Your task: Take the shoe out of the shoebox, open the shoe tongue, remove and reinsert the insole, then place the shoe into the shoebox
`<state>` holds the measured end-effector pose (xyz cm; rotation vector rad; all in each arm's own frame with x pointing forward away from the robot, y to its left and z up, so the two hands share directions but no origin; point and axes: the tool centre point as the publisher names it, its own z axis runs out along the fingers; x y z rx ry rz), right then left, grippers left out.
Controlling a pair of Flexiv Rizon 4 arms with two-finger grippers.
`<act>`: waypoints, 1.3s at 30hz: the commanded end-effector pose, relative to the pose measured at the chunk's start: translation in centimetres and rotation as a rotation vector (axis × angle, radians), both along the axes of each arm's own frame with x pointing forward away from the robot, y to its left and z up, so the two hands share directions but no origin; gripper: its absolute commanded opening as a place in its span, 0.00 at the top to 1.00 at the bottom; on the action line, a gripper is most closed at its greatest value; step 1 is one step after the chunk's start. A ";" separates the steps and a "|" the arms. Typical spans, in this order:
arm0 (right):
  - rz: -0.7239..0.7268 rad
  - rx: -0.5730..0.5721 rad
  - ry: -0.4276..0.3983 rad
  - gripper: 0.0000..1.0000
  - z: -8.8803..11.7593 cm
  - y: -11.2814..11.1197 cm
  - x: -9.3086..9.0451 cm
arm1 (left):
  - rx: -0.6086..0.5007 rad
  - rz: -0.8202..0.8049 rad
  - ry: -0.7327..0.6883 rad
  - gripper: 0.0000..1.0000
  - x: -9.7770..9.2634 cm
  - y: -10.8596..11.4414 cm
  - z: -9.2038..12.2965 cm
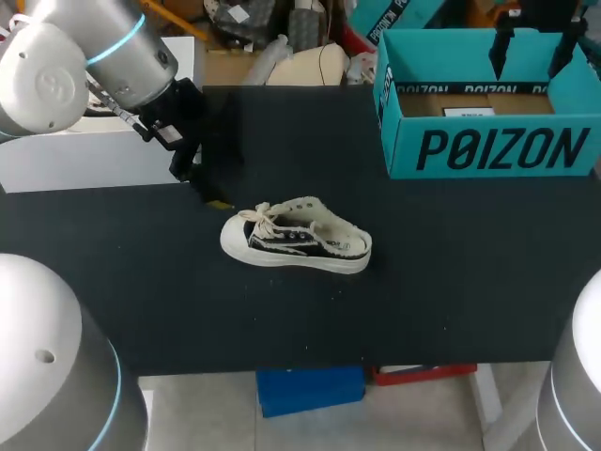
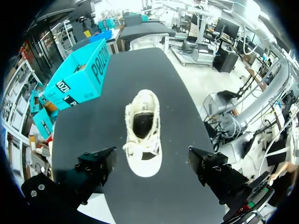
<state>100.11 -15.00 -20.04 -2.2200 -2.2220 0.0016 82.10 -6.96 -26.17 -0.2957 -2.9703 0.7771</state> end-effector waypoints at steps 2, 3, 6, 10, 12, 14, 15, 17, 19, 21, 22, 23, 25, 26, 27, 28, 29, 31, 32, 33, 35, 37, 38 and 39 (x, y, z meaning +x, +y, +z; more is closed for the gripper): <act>-0.001 0.000 0.000 0.00 0.0 0.0 0.0 | -0.001 0.001 -0.004 0.00 -0.1 0.0 -0.1; -0.001 0.000 0.000 0.00 0.0 0.0 0.0 | -0.045 0.006 0.016 0.00 -0.2 0.4 -0.1; -0.001 0.000 0.000 0.00 0.0 0.0 0.0 | -0.091 0.015 0.058 0.00 -0.3 1.0 -0.1; -0.001 0.000 0.000 0.00 0.0 0.0 0.0 | -0.122 0.029 0.065 0.00 -0.2 1.5 0.3; -0.001 0.000 0.000 0.00 0.0 0.0 0.0 | -0.134 0.049 0.068 0.00 -0.3 2.0 0.4; -0.001 0.000 0.000 0.00 0.0 0.0 0.0 | -0.134 0.060 0.061 0.00 -0.3 2.5 0.3; -0.001 0.000 0.000 0.00 0.0 0.0 0.0 | -0.124 0.070 0.061 0.00 -0.3 2.7 0.2; -0.001 0.000 0.000 0.00 0.0 0.0 0.0 | -0.122 0.073 0.065 0.00 -0.2 2.8 0.1; -0.001 0.000 0.000 0.00 0.0 0.0 0.0 | -0.122 0.073 0.065 0.00 -0.2 2.8 0.1; -0.001 0.000 0.000 0.00 0.0 0.0 0.0 | -0.122 0.073 0.065 0.00 -0.2 2.8 0.1; -0.001 0.000 0.000 0.00 0.0 0.0 0.0 | -0.122 0.073 0.065 0.00 -0.2 2.8 0.1; -0.001 0.000 0.000 0.00 0.0 0.0 0.0 | -0.122 0.073 0.065 0.00 -0.2 2.8 0.1; -0.001 0.000 0.000 0.00 0.0 0.0 0.0 | -0.122 0.073 0.065 0.00 -0.2 2.8 0.1; -0.001 0.000 0.000 0.00 0.0 0.0 0.0 | -0.122 0.073 0.065 0.00 -0.2 2.8 0.1; -0.001 0.000 0.000 0.00 0.0 0.0 0.0 | -0.122 0.073 0.065 0.00 -0.2 2.8 0.1; -0.001 0.000 0.000 0.00 0.0 0.0 0.0 | -0.122 0.073 0.065 0.00 -0.2 2.8 0.1; -0.001 0.000 0.000 0.00 0.0 0.0 0.0 | -0.122 0.073 0.065 0.00 -0.2 2.8 0.1; -0.001 0.000 0.000 0.00 0.0 0.0 0.0 | -0.122 0.073 0.065 0.00 -0.2 2.8 0.1; 0.123 -0.003 -0.010 0.00 0.1 1.8 0.2 | -0.122 0.073 0.065 0.00 -0.2 2.8 0.1; 0.223 -0.002 -0.023 0.00 0.1 3.4 -0.2 | -0.122 0.073 0.065 0.00 -0.2 2.8 0.1; 0.460 -0.025 -0.066 0.00 -0.1 7.2 -2.0 | -0.122 0.073 0.065 0.00 -0.2 2.8 0.1; 0.766 0.010 -0.123 0.00 -0.1 11.4 -5.8 | -0.122 0.073 0.065 0.00 -0.2 2.8 0.1; 0.897 0.022 -0.161 0.00 -0.1 13.1 -8.0 | -0.122 0.073 0.065 0.00 -0.2 2.8 0.1; 1.057 0.042 -0.203 0.00 -0.1 15.0 -10.6 | -0.122 0.073 0.065 0.00 -0.2 2.8 0.1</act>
